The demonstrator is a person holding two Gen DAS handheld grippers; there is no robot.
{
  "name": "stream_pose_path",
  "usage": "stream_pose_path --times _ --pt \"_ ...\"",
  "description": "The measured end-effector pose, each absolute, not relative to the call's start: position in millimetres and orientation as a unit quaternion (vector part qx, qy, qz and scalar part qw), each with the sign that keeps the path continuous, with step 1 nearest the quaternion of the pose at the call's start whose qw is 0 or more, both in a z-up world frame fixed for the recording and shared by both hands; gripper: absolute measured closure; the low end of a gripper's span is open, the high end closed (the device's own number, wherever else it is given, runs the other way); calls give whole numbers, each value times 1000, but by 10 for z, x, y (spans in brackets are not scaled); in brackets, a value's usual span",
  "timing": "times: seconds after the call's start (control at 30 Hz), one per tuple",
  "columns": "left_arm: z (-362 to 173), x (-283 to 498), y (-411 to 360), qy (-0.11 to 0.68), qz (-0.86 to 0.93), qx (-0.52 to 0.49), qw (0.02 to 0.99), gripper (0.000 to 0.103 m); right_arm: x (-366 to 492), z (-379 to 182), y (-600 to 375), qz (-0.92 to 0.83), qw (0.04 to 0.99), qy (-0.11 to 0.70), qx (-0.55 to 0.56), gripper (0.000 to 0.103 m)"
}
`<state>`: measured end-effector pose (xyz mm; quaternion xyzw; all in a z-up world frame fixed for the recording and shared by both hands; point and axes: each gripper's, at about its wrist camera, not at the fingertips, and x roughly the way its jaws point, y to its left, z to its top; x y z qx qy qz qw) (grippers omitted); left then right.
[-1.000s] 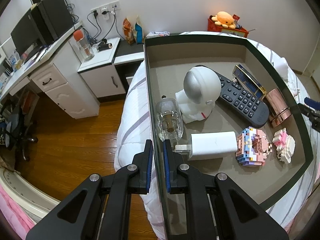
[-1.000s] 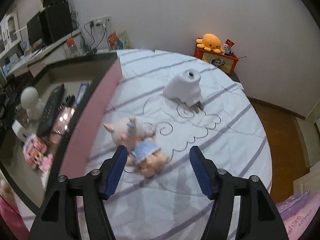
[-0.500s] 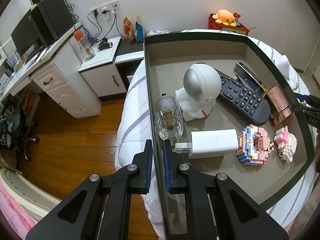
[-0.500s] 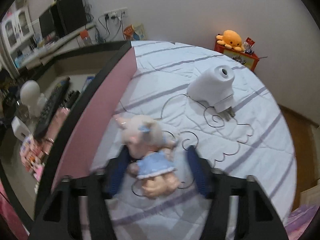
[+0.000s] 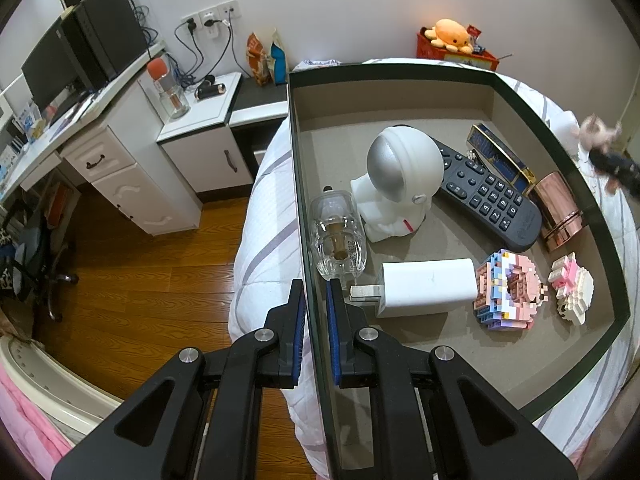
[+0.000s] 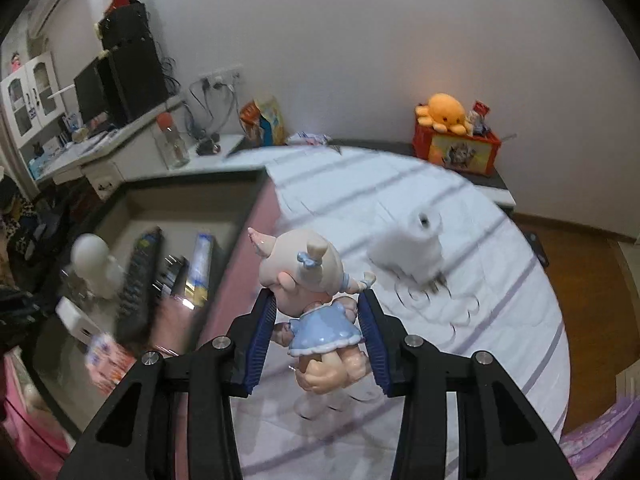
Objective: Organize rigid objects
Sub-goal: 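Carry the pig doll into the tray onto the remote and release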
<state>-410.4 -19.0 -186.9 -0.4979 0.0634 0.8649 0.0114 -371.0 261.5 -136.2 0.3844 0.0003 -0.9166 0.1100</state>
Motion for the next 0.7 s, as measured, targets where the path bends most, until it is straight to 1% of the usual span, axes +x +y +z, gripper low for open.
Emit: stream_pose_path --times 0.13,0.23,0.5,0.7 --pt "-1875 -4111 -186 62 865 -499 11 94 -3772 -1178 2321 -916 142 16 374 59" --pt "-1872 -4131 -194 60 864 -499 13 94 -3809 -1139 2039 -910 168 34 377 59" --pt "-1872 -4117 -216 60 866 -496 19 92 -3626 -1274 1335 -873 262 65 406 59" --pt "-1876 -4090 -221 62 867 -494 21 92 -3648 -1458 987 -859 258 102 431 59"
